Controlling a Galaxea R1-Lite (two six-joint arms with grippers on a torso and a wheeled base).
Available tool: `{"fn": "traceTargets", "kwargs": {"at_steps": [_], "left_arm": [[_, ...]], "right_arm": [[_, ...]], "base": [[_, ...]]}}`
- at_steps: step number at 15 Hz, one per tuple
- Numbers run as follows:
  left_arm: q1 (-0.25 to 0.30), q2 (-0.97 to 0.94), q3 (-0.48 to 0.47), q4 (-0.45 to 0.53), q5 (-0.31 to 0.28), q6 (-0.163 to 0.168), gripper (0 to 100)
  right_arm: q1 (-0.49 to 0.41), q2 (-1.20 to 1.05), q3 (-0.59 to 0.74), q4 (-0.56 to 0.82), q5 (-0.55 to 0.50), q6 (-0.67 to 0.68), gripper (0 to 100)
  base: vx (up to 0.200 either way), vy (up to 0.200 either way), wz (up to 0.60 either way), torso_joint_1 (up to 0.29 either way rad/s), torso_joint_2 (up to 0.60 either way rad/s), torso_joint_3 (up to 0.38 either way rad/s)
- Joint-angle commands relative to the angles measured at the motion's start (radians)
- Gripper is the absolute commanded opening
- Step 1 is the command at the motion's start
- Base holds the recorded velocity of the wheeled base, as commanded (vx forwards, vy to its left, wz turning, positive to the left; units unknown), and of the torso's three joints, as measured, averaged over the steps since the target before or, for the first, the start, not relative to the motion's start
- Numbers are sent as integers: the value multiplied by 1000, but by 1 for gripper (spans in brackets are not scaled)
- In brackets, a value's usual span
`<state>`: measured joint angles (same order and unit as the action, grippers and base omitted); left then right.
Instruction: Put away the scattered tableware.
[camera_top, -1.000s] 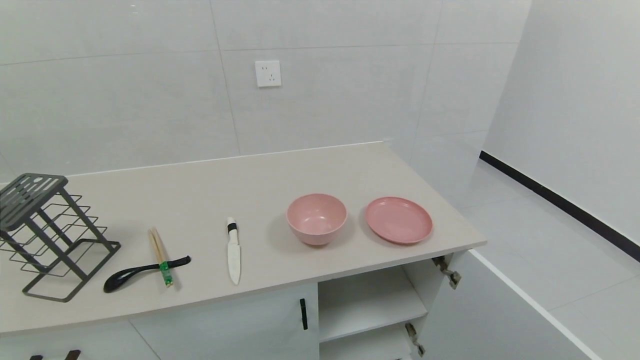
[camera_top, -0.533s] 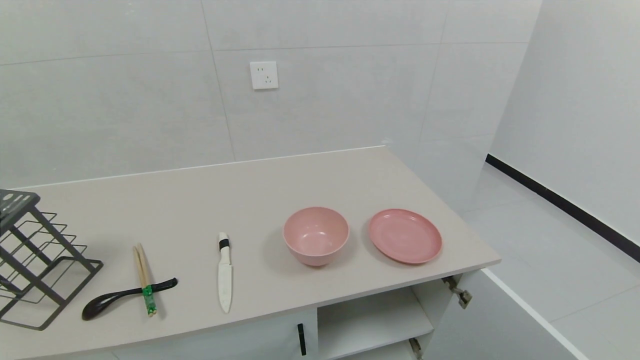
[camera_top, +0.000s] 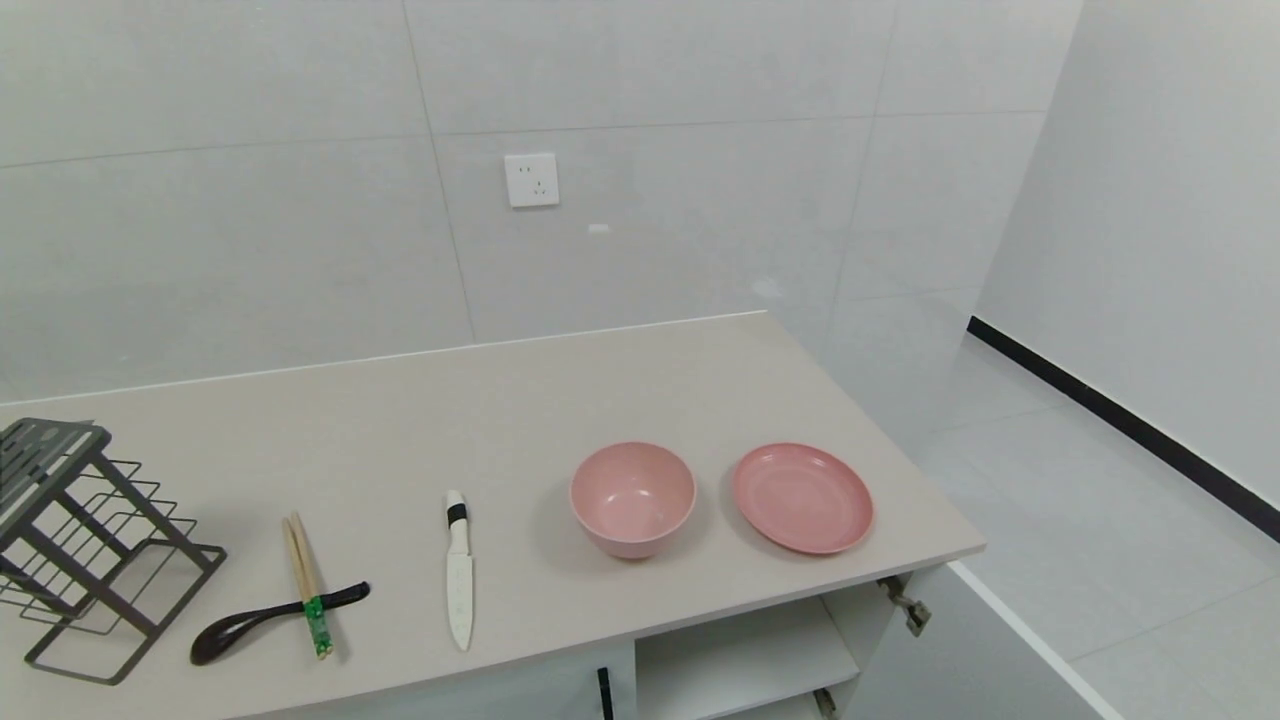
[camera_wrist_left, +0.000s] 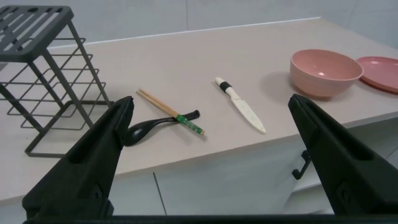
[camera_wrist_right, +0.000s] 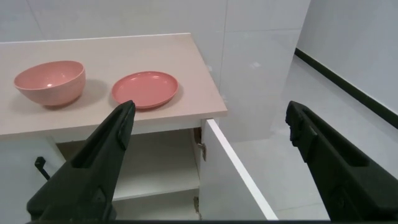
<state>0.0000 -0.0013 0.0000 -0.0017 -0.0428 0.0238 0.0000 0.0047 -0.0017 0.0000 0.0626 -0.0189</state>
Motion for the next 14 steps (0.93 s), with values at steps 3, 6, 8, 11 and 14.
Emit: {"fn": "traceTargets", "kwargs": {"at_steps": [3,6,8,11,14], "left_arm": [[0,1,0,0,0,-1,100],[0,1,0,0,0,-1,100],[0,1,0,0,0,-1,100],[0,1,0,0,0,-1,100],[0,1,0,0,0,2,100]], "right_arm": [[0,1,0,0,0,1,100],[0,1,0,0,0,1,100],[0,1,0,0,0,1,100],[0,1,0,2,0,7,100],[0,1,0,2,0,7,100]], "base": [[67,0,0,13,-37,-13],[0,0,0,0,0,0],[0,0,0,0,0,0],[0,0,0,0,0,0],[0,0,0,0,0,0]]}}
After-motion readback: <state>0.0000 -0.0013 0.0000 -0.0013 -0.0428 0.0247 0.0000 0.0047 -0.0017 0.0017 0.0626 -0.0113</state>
